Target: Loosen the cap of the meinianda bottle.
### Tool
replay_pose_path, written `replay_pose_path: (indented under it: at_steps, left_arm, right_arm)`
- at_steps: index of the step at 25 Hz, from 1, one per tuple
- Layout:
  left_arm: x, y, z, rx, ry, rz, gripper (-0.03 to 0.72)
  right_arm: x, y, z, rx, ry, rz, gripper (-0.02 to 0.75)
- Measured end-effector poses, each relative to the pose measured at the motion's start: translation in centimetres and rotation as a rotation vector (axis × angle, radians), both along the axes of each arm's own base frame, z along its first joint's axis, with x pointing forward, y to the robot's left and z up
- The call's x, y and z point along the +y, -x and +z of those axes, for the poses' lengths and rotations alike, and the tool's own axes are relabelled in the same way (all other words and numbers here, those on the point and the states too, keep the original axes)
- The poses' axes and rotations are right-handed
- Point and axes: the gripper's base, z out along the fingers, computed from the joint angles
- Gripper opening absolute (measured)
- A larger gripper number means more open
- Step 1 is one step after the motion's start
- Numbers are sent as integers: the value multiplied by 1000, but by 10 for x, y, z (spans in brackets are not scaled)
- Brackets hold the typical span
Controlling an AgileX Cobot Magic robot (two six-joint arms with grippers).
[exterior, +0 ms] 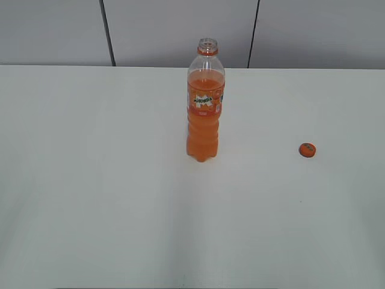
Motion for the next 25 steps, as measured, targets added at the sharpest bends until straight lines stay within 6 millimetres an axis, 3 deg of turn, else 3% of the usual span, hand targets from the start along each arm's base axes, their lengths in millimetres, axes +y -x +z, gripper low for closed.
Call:
replay_pose_path:
  at_steps: [11, 25]
  left_arm:
    - [-1, 0, 0, 0, 2, 70, 482]
    - [-1, 0, 0, 0, 2, 78, 482]
  right_arm:
    - [0, 0, 0, 0, -1, -132, 459]
    - [0, 0, 0, 0, -2, -138, 459]
